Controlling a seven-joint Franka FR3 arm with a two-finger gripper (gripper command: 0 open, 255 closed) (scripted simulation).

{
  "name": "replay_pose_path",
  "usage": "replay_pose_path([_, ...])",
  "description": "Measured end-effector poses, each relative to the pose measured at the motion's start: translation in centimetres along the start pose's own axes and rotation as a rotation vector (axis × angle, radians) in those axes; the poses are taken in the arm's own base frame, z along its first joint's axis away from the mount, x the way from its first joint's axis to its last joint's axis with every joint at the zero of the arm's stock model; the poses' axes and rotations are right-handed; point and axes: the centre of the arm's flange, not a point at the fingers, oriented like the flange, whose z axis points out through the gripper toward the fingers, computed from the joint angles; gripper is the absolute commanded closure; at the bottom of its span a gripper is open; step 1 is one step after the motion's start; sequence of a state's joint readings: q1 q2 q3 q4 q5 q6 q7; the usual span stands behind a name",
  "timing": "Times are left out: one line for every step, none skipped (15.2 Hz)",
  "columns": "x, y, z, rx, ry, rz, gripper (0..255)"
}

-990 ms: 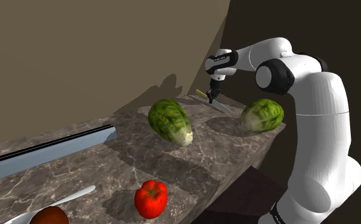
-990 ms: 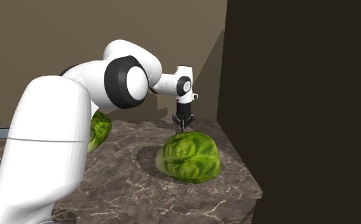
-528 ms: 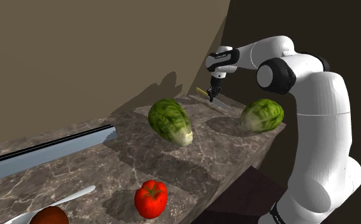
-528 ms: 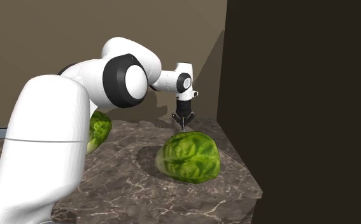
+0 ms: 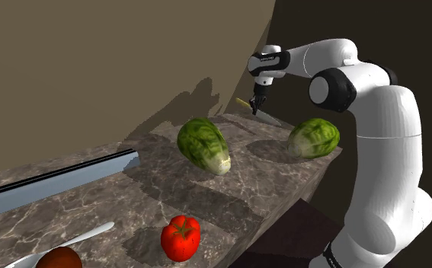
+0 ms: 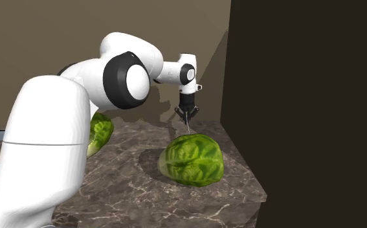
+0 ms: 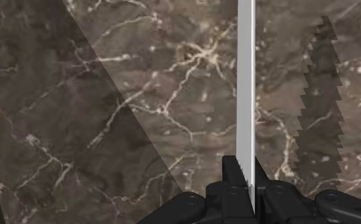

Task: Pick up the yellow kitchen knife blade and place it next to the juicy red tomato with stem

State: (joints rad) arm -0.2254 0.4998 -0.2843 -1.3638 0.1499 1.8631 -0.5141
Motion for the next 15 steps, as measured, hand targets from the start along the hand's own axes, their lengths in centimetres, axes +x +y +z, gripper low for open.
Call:
replay_pose_path([0.1,0.0,-0.5,0.0,0.0,0.0,255])
replay_pose_path([0.0,0.0,-1.1,0.0,0.0,0.0,255])
replay_pose_path([0.0,0.0,-1.6,0.0,0.0,0.0,255])
replay_pose_path([0.0,0.1,-2.1,0.0,0.0,0.0,255])
replay_pose_path([0.1,0.1,-2.7,0.0,0.0,0.0,255])
replay_pose_path([0.1,0.0,-3.3,0.0,0.0,0.0,255])
replay_pose_path([0.1,-0.1,-3.7,0.0,0.0,0.0,255])
replay_pose_path([0.0,-0.1,-4.3,0.0,0.0,0.0,255])
replay_pose_path([0.1,-0.1,-4.8,0.0,0.0,0.0,255])
replay_pose_path([0.2,0.0,-5.4,0.0,0.0,0.0,255])
replay_pose_path([0.1,0.0,-5.8,0.0,0.0,0.0,255])
replay_pose_path([0.2,0.0,-6.4,0.0,0.0,0.0,255])
replay_pose_path([0.2,0.0,-6.9,0.0,0.0,0.0,255])
replay_pose_path([0.1,0.0,-7.3,0.0,0.0,0.0,255])
replay_pose_path([0.2,-0.1,-7.9,0.0,0.0,0.0,255])
